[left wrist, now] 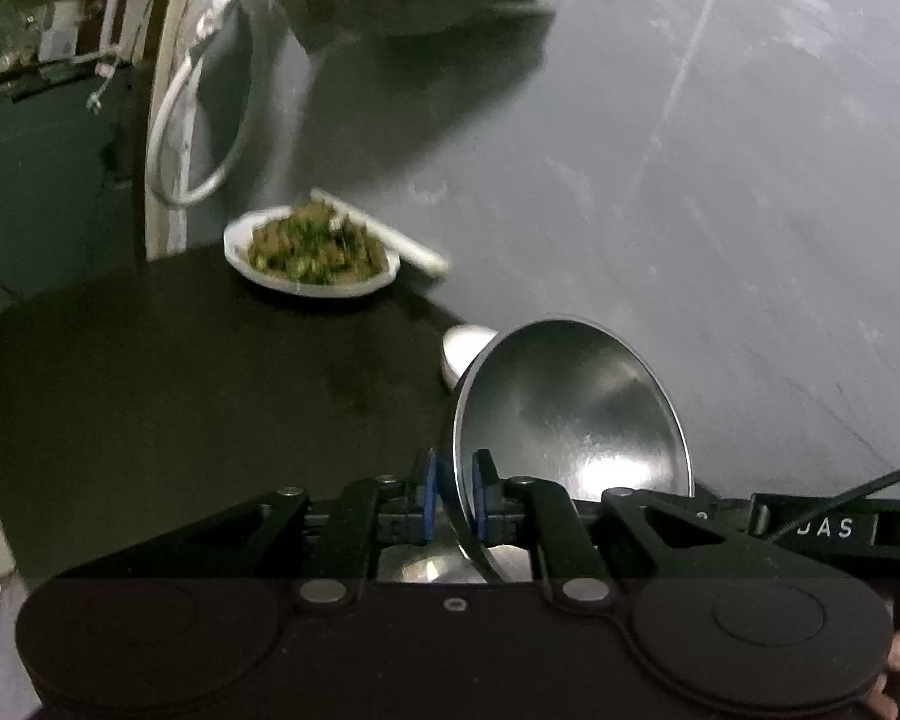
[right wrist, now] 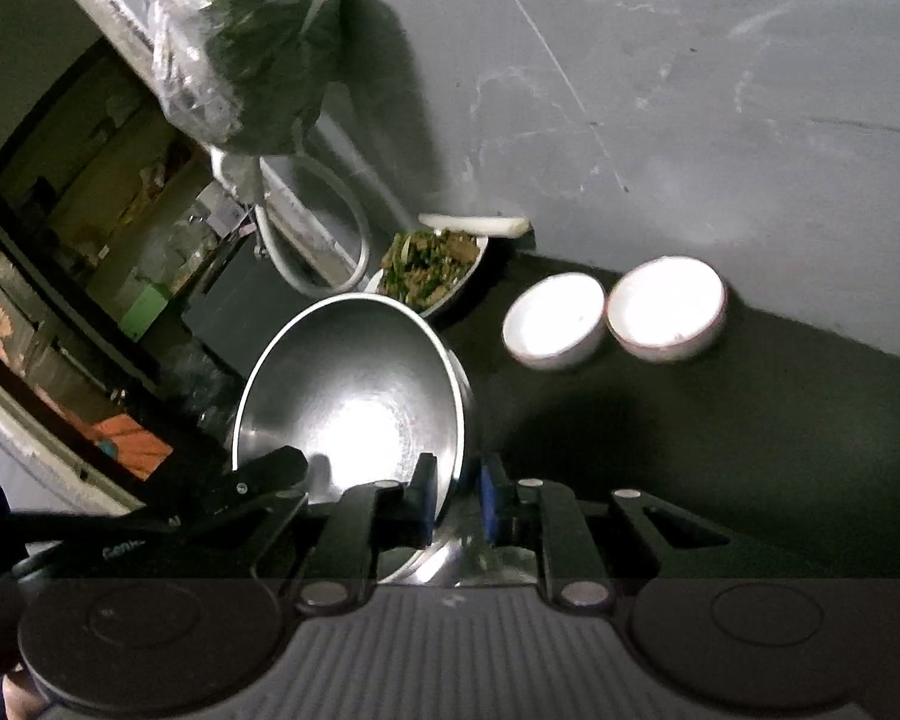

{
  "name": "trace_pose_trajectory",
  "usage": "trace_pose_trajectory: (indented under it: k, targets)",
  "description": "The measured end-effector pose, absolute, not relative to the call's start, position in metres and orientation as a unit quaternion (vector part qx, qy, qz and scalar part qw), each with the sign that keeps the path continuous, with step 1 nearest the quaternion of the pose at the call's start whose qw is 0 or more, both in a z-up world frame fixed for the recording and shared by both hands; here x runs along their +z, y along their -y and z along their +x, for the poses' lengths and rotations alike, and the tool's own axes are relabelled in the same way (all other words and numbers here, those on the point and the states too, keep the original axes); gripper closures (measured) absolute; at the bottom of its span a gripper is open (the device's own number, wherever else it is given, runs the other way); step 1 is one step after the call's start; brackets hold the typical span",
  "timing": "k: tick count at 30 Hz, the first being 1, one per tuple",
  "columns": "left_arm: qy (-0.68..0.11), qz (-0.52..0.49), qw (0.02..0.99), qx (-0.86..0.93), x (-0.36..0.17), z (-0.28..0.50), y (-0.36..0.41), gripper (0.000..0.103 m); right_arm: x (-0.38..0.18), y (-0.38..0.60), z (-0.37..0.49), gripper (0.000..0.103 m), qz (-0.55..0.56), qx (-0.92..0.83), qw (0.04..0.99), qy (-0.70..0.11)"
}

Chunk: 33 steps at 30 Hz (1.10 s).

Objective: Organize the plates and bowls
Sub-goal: 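Lift the steel mixing bowl with both tools and carry it toward the plate stack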

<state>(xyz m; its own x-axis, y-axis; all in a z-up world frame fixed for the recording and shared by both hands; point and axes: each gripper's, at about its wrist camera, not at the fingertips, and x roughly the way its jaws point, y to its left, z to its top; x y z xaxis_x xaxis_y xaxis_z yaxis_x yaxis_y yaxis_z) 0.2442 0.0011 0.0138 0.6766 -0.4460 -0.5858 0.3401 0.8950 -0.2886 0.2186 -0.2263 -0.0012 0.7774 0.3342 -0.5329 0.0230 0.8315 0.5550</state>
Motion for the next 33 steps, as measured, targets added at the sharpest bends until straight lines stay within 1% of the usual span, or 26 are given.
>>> trace_pose_trajectory:
  k: [10,14,22,28,33]
  targets:
    - [-0.411,-0.067,0.876,-0.244,-0.006,0.171,-0.006,0.088,-0.014,0.228,0.146,0.086,0.248,0.116,0.877,-0.395]
    - [-0.445,-0.064,0.857,-0.250,-0.016,0.154,-0.007,0.088,-0.019,0.229,0.123,0.086,0.237,0.127,0.861,-0.431]
    - [-0.506,-0.057,0.821,-0.258,-0.036,0.145,-0.010,0.087,-0.028,0.224,0.107,0.086,0.211,0.145,0.834,-0.489]
    - [-0.530,-0.053,0.807,-0.256,-0.044,0.146,-0.007,0.087,-0.044,0.223,0.107,0.086,0.211,0.151,0.804,-0.535]
    - [-0.550,-0.048,0.796,-0.249,-0.050,0.147,-0.006,0.086,-0.048,0.222,0.108,0.085,0.205,0.156,0.793,-0.552]
